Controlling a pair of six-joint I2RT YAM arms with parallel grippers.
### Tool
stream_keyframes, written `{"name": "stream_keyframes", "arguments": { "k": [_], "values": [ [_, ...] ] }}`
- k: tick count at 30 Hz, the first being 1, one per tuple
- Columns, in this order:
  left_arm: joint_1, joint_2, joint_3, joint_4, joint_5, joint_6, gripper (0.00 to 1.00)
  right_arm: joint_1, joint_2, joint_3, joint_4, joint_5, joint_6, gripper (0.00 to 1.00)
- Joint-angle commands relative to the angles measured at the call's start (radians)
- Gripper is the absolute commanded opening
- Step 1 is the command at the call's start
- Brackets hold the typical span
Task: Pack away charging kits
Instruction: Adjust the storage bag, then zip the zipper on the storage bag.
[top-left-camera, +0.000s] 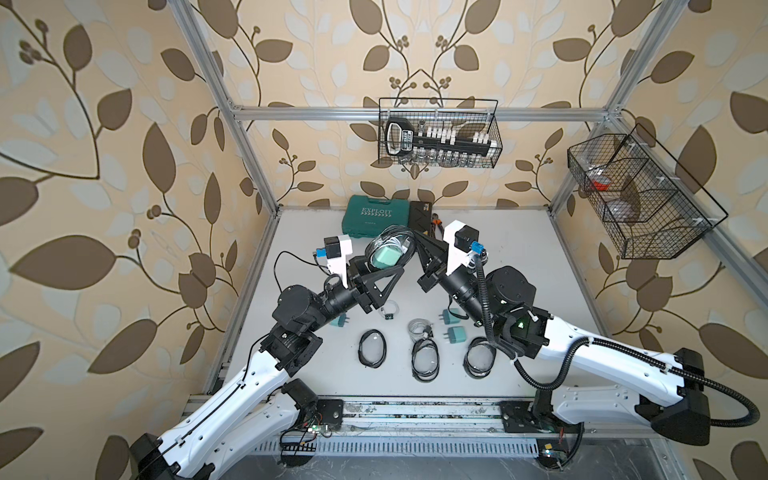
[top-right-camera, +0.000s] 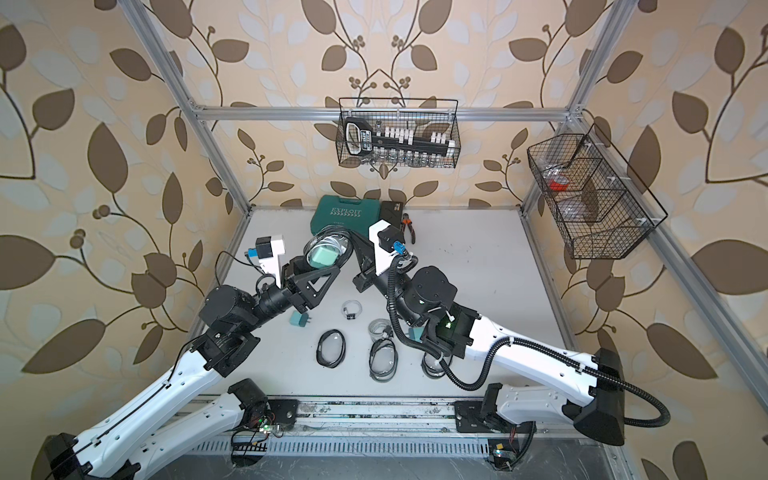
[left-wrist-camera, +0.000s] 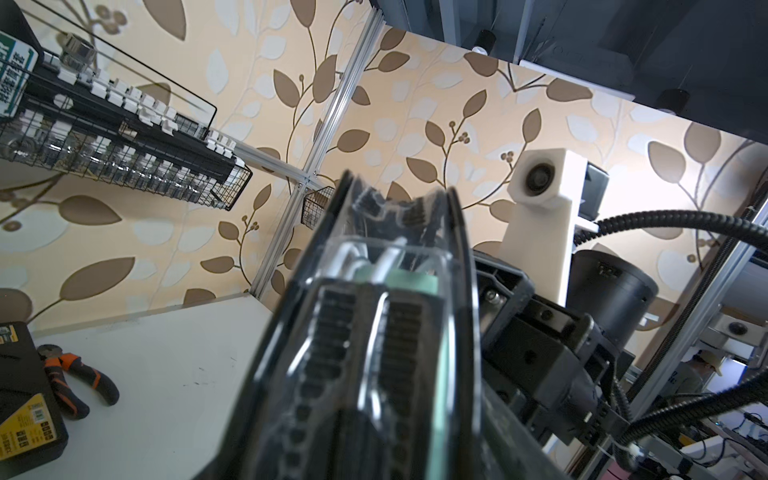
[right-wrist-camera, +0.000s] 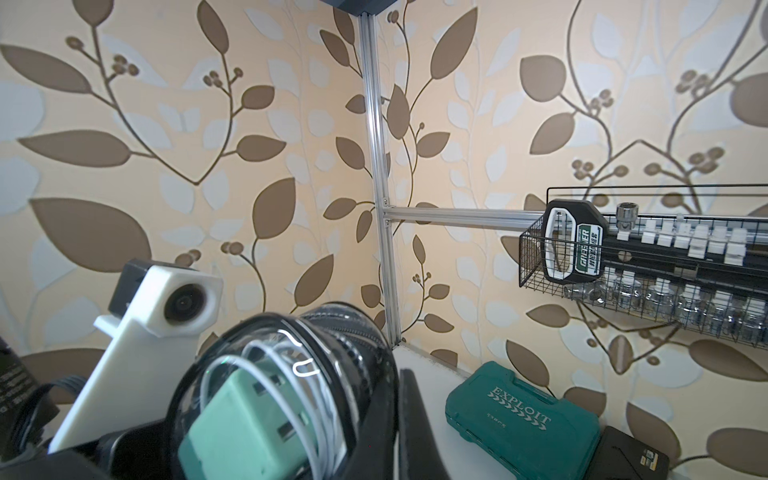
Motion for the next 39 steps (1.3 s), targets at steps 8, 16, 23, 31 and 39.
{"name": "stream_keyframes", "arguments": {
  "k": [8,16,23,31,39],
  "values": [
    [-0.01,-0.009,0.011,0.093,-0.07,-0.032,0.6,0.007,0.014,-0.015,0.08,-0.011,0.088,0.0],
    [-0.009,0.009,0.062,0.068,-0.092,-0.027,0.31,0.008,0.023,-0.012,0.063,-0.032,0.102,0.0],
    [-0.01,0.03,0.196,-0.206,-0.036,0.013,0.0,-0.05,0.038,0.057,-0.113,-0.071,-0.018,0.0],
    [-0.009,0.041,0.308,-0.581,0.03,0.099,0.0,-0.266,0.005,0.079,-0.266,-0.377,-0.225,0.0],
    [-0.009,0.095,0.366,-0.85,0.092,0.177,0.0,-0.364,0.042,0.129,-0.324,-0.514,-0.449,0.0]
  ]
}}
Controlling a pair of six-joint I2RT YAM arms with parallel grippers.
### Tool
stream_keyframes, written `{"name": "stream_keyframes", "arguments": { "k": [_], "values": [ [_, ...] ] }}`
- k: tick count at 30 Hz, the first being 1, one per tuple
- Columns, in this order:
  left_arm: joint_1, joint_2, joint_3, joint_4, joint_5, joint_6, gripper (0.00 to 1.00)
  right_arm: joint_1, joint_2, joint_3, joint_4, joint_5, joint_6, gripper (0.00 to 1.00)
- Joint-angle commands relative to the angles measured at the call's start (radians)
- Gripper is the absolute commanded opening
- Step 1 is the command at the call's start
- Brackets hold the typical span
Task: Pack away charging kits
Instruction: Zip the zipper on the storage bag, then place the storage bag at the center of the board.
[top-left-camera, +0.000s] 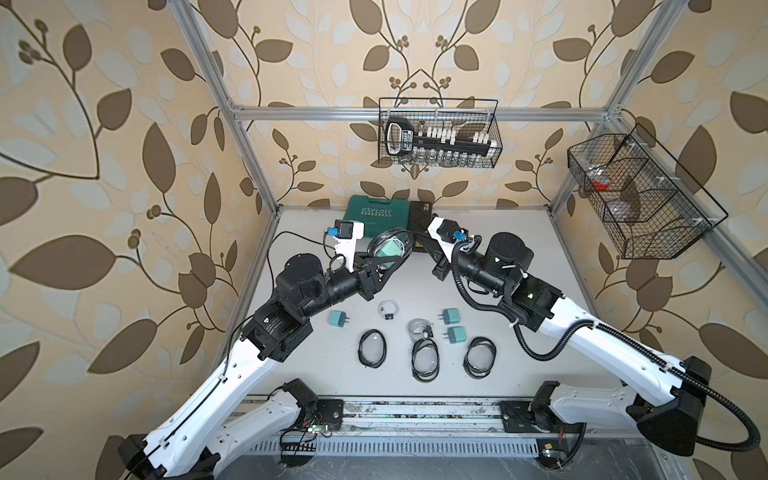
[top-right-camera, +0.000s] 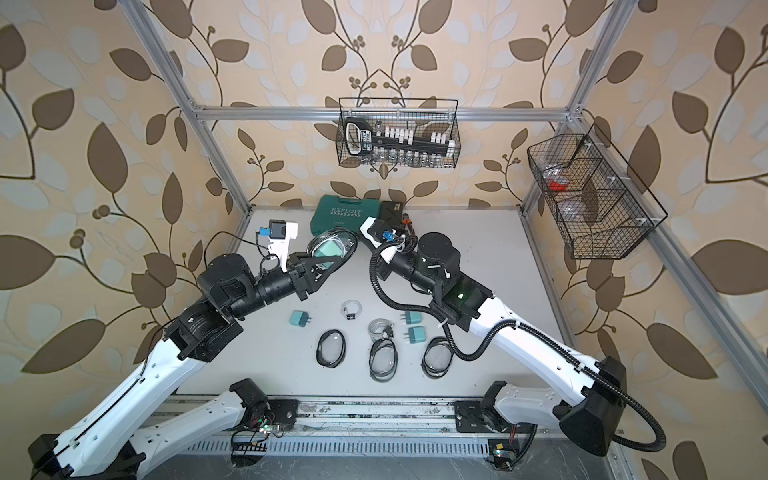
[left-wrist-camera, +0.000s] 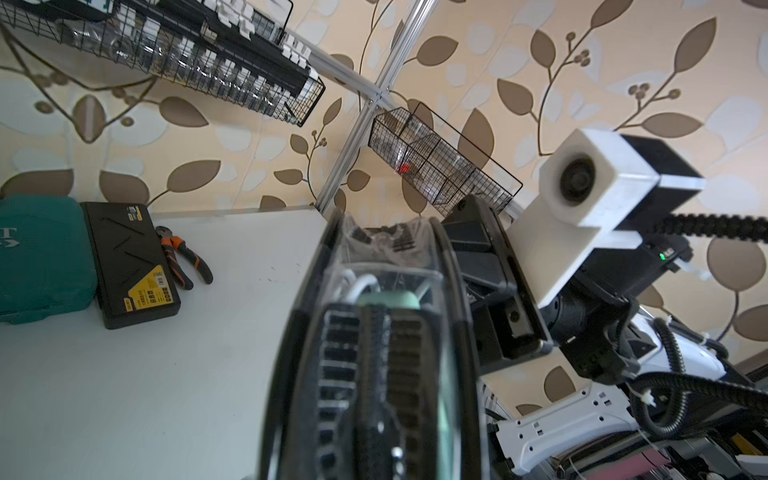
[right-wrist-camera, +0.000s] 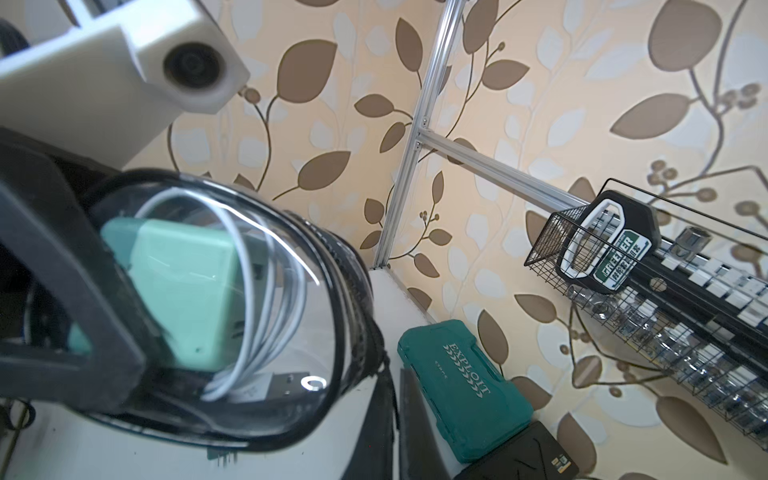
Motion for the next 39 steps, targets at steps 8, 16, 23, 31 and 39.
{"name": "stream_keyframes", "arguments": {
  "k": [8,16,23,31,39],
  "values": [
    [-0.013,0.057,0.006,-0.229,0.191,0.108,0.0,-0.07,0.04,0.106,-0.059,-0.076,-0.329,0.0],
    [-0.014,0.114,0.01,-0.294,0.138,0.122,0.0,-0.1,0.068,0.157,-0.135,-0.057,-0.5,0.0],
    [-0.02,0.165,0.021,-0.292,0.154,0.134,0.0,-0.076,0.086,0.19,-0.236,-0.215,-0.664,0.0],
    [-0.022,0.277,0.042,-0.302,-0.032,0.101,0.0,-0.004,0.139,0.217,-0.206,-0.179,-0.643,0.07],
    [0.273,0.395,-0.025,-0.093,0.03,-0.077,0.0,-0.004,0.003,-0.13,0.085,-0.058,-0.417,1.0]
  ]
}}
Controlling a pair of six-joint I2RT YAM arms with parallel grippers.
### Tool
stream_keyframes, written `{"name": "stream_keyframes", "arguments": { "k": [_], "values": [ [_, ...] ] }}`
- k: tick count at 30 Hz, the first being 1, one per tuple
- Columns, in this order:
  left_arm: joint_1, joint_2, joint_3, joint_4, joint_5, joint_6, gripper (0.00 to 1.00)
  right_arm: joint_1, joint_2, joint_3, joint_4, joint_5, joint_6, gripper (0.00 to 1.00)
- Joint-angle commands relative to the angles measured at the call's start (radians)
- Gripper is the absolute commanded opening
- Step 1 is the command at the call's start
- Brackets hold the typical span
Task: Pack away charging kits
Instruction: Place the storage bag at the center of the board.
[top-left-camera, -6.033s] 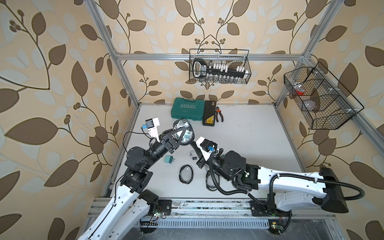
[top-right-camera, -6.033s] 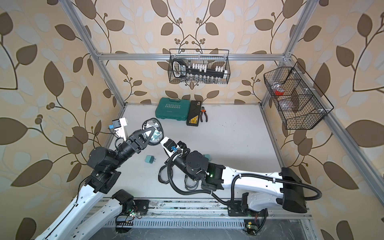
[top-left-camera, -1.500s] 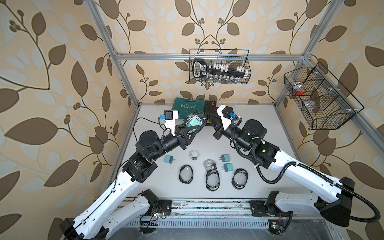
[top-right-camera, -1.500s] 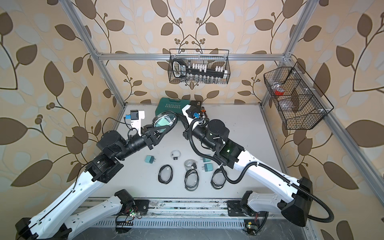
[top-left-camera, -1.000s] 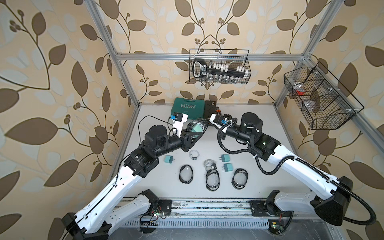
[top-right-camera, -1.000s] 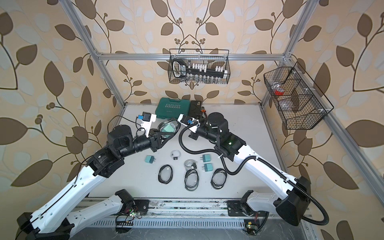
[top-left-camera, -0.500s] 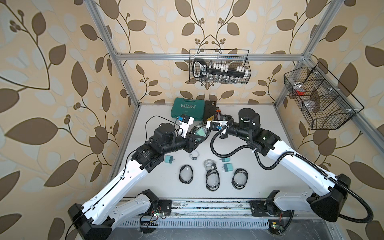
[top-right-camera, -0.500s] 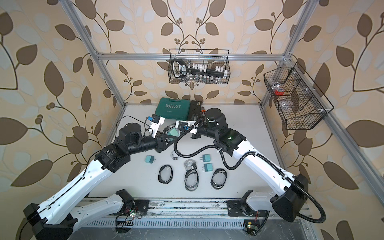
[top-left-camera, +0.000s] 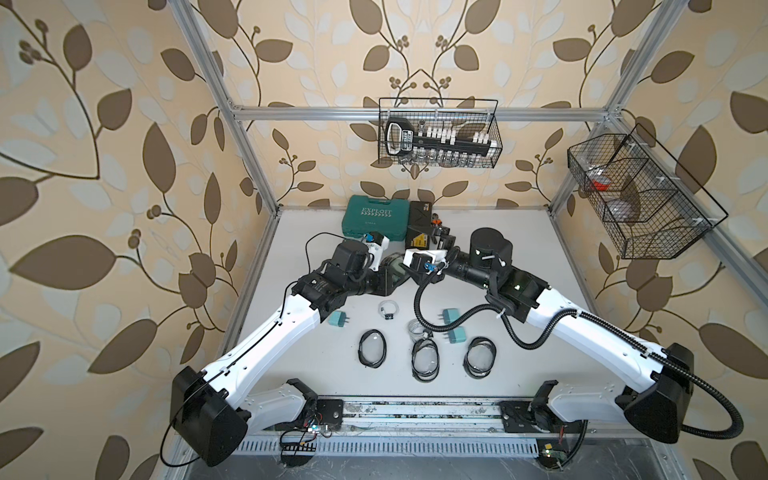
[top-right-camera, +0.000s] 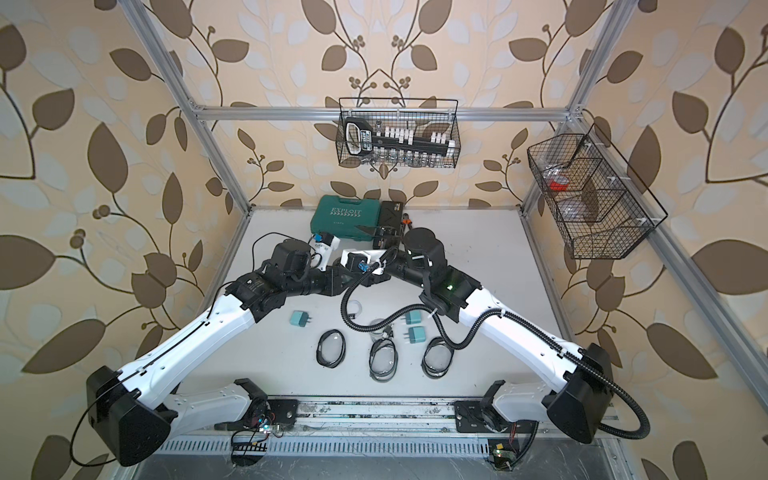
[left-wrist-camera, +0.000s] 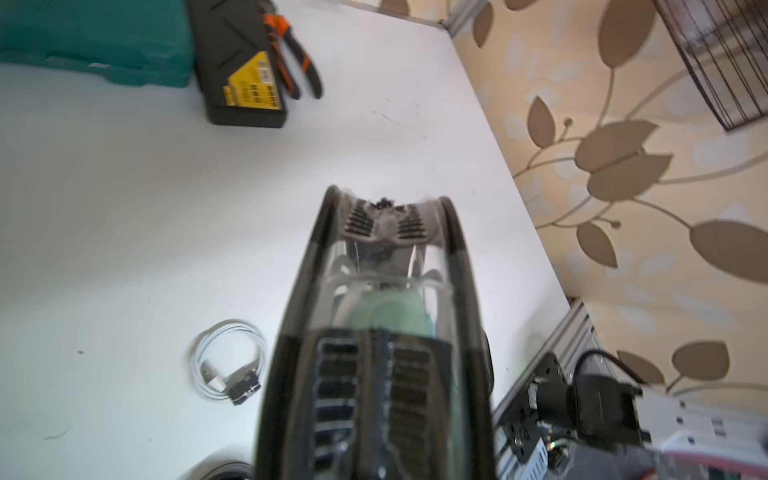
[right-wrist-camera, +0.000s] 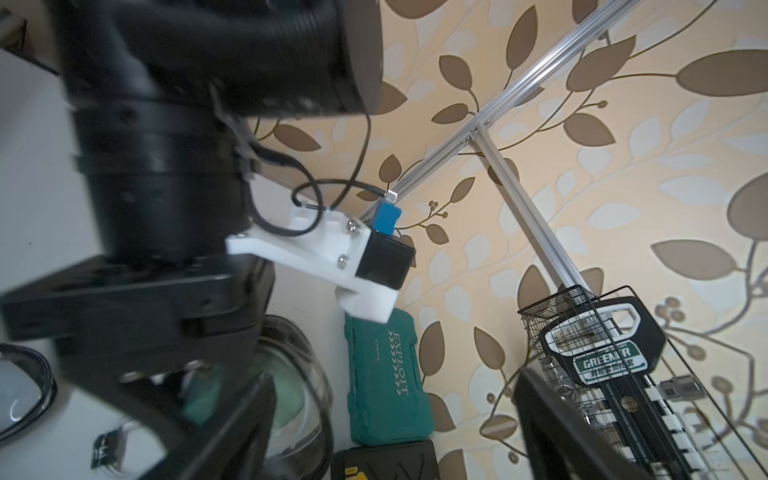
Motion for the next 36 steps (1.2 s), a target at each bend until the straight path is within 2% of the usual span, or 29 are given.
{"name": "stream_keyframes", "arguments": {
  "k": [1,6,9,12,15,18,20,22,24,25,26,28,29,30,31,34,36],
  "values": [
    [0.144,0.064,-0.025,0.154,0.057,-0.122,0.0,-0.003,-0.058,-0.125,0.137,0.015,0.14,1.0],
    [0.268,0.207,-0.044,0.293,0.091,-0.286,0.0,-0.004,-0.113,-0.278,0.223,0.079,0.366,1.0],
    [0.337,0.316,-0.061,0.396,0.142,-0.388,0.0,-0.005,-0.125,-0.34,0.258,0.191,0.598,1.0],
    [0.392,0.413,-0.049,0.424,0.162,-0.434,0.0,-0.014,-0.128,-0.334,0.149,0.365,0.813,1.0],
    [0.449,0.465,-0.079,0.452,0.145,-0.491,0.0,-0.035,-0.112,-0.294,-0.062,0.583,1.028,1.0],
    [0.492,0.528,-0.105,0.512,0.183,-0.509,0.0,-0.052,-0.12,-0.333,-0.101,0.561,1.08,1.0],
    [0.509,0.58,-0.137,0.622,0.259,-0.543,0.0,-0.052,-0.149,-0.38,-0.085,0.551,1.16,1.0],
    [0.512,0.601,-0.154,0.643,0.257,-0.557,0.02,-0.052,-0.181,-0.423,-0.054,0.507,1.225,1.0],
    [0.512,0.593,-0.17,0.624,0.222,-0.551,0.1,-0.052,-0.215,-0.458,-0.016,0.457,1.274,1.0],
    [0.513,0.579,-0.177,0.6,0.201,-0.545,0.19,-0.052,-0.235,-0.468,-0.002,0.448,1.308,1.0],
    [0.512,0.566,-0.183,0.576,0.184,-0.542,0.35,-0.053,-0.258,-0.477,-0.005,0.449,1.358,1.0],
    [0.514,0.531,-0.198,0.529,0.158,-0.538,0.58,-0.053,-0.3,-0.477,-0.048,0.475,1.437,1.0],
    [0.515,0.508,-0.208,0.502,0.14,-0.539,0.73,-0.052,-0.325,-0.483,-0.071,0.496,1.465,1.0],
    [0.516,0.485,-0.218,0.477,0.123,-0.537,0.93,-0.052,-0.349,-0.5,-0.059,0.499,1.467,1.0],
    [0.516,0.456,-0.229,0.443,0.098,-0.535,0.99,-0.051,-0.373,-0.527,-0.032,0.493,1.466,1.0],
    [0.517,0.356,-0.237,0.306,0.026,-0.529,0.99,-0.052,-0.432,-0.583,0.0,0.482,1.472,1.0],
    [0.518,0.286,-0.216,0.16,-0.027,-0.521,0.99,-0.052,-0.437,-0.577,-0.026,0.433,1.434,1.0]
  ]
}}
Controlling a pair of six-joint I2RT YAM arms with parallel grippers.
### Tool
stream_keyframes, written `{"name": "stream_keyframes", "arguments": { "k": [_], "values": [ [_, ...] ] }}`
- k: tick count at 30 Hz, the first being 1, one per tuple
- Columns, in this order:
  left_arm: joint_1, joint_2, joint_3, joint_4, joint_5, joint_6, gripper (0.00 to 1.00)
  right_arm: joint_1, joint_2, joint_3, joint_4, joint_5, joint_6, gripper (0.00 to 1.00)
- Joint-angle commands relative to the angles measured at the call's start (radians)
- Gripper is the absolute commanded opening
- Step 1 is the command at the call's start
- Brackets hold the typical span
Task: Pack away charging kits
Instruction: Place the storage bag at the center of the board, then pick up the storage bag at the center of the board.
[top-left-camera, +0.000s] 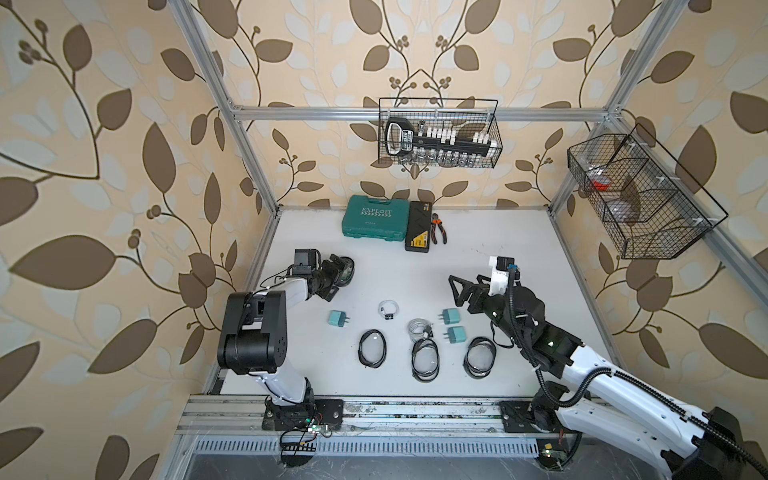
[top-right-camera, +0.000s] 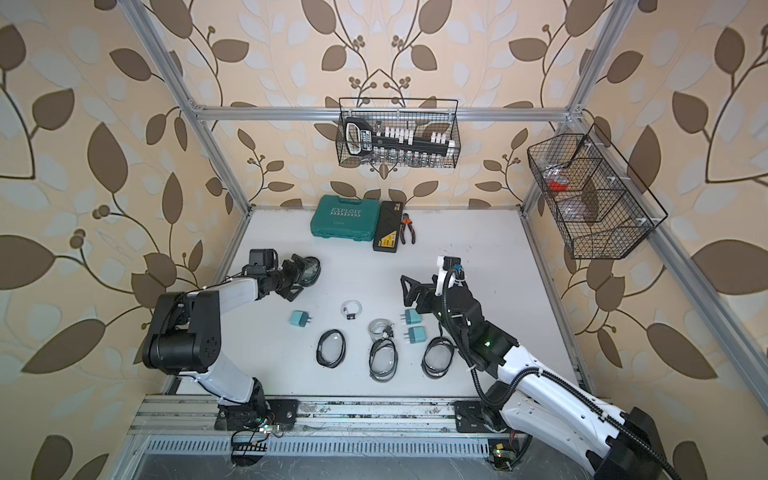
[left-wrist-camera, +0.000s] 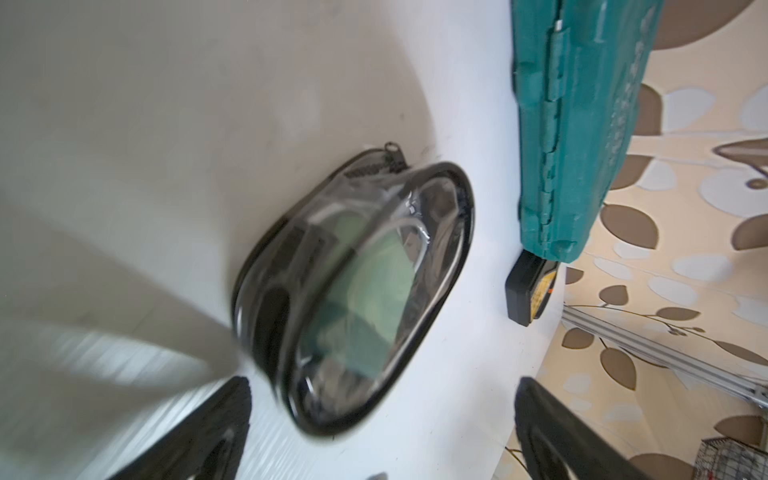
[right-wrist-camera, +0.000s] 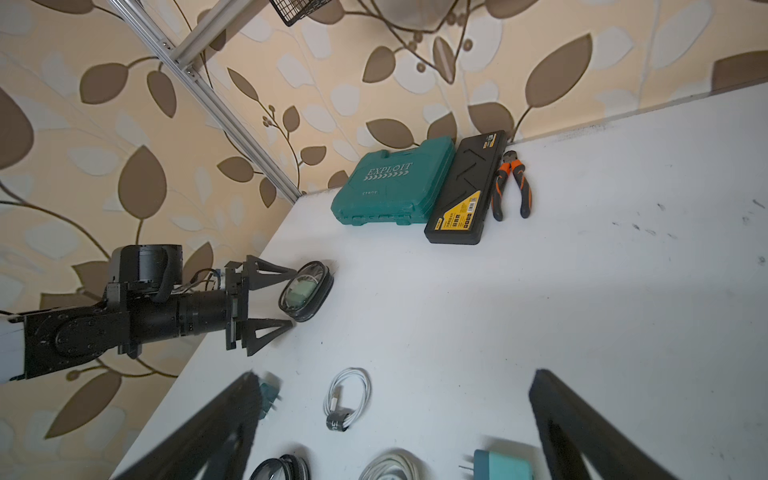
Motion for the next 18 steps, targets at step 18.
{"name": "stream_keyframes", "arguments": {
  "k": [18],
  "values": [
    [-0.064,-0.947,-0.106,-0.77,0.021,0.31,0.99,0.19,-0.063,0.093,-0.204,-0.259,0.366,1.0]
  ]
}}
